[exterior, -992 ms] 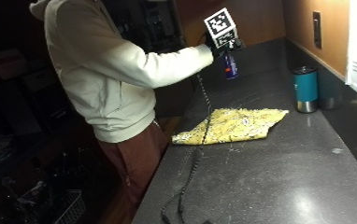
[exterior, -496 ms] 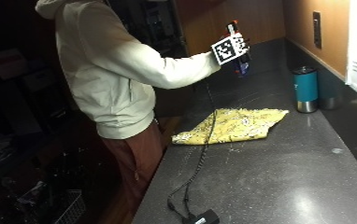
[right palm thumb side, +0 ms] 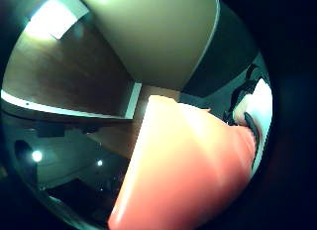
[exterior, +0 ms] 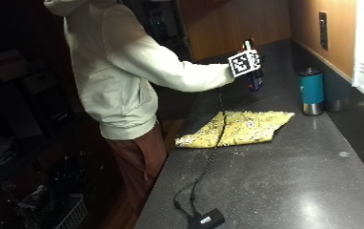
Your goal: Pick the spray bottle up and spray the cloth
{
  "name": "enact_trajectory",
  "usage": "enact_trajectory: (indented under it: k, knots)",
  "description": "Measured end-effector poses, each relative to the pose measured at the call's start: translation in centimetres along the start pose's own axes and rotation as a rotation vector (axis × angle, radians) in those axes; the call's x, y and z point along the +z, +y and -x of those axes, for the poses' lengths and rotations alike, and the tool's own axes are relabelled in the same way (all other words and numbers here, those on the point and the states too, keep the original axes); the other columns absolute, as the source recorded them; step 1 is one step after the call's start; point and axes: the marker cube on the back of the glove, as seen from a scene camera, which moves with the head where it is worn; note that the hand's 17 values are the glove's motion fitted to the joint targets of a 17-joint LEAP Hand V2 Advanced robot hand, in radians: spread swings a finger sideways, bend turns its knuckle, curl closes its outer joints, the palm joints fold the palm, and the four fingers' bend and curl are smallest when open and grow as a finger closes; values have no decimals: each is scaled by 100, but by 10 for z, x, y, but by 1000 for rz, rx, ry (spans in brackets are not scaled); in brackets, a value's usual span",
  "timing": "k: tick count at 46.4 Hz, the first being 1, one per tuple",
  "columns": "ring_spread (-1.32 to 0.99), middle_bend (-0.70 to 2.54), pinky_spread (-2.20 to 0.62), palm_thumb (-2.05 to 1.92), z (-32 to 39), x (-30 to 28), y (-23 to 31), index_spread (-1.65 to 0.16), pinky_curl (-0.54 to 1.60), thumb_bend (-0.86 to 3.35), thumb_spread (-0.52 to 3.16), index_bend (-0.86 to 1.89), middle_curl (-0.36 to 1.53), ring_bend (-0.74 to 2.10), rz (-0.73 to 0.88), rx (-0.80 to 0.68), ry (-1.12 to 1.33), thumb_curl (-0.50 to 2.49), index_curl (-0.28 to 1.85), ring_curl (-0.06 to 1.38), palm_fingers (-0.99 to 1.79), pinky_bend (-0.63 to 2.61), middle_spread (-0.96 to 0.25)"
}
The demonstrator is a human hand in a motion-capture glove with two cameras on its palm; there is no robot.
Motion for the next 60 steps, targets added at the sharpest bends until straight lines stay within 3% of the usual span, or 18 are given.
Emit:
enact_trajectory:
  k: [6, 10, 14, 18, 25, 31, 35, 40, 45, 48, 51, 55, 60]
  knots:
    - [-16, 55, -17, 95, -19, 20, -16, -13, 37, -3, 25, 41, 48, 48, -91, 17, 41, 80, 53, 42, 135, 34, -8]
    - [-16, 55, -18, 95, -19, 29, 3, -12, 37, -3, 24, 41, 48, 49, 67, 30, -29, 80, 53, 42, 135, 34, -8]
    - [-16, 55, -18, 95, -43, 38, -19, -12, 37, -3, 24, 41, 48, 49, -86, 37, 79, 80, 53, 43, 135, 34, -8]
    - [-16, 55, -19, 95, -49, 48, -11, -12, 37, -3, 24, 41, 48, 50, -29, 47, 88, 80, 53, 43, 135, 34, -8]
    - [-15, 55, -19, 95, -61, 48, -33, -12, 37, -3, 24, 41, 48, 50, -182, 56, 113, 80, 53, 43, 135, 34, -8]
    - [-15, 55, -19, 95, -66, 55, -26, -12, 37, -3, 24, 41, 48, 50, -131, 55, 106, 80, 53, 43, 135, 34, -8]
    - [-15, 55, -19, 95, -66, 62, -8, -12, 37, -3, 25, 40, 48, 50, 9, 51, 87, 80, 53, 43, 135, 35, -8]
    - [-16, 53, -19, 95, -74, 72, -20, -14, 38, -3, 29, 36, 48, 49, -30, 51, 142, 80, 52, 43, 130, 37, -9]
    - [-15, 42, -15, 93, -59, 76, -21, -17, 39, -4, 39, 22, 45, 48, 33, 40, 37, 77, 49, 42, 111, 43, -11]
    - [-14, 37, -10, 90, -70, 73, -18, -21, 39, -4, 53, 15, 44, 43, 79, 39, 89, 75, 47, 42, 87, 37, -11]
    - [-12, 27, -4, 79, -74, 65, -11, -25, 43, -9, 64, 6, 41, 38, 130, 32, 98, 69, 44, 43, 44, 42, -9]
    - [-9, 17, 3, 69, -75, 43, 2, -30, 43, -9, 73, 2, 38, 36, 204, 4, 100, 63, 37, 41, 20, 48, -6]
    - [-6, 17, 8, 61, -71, 31, -12, -34, 40, -7, 79, 4, 35, 36, 57, -35, 93, 56, 29, 37, 13, 52, -4]
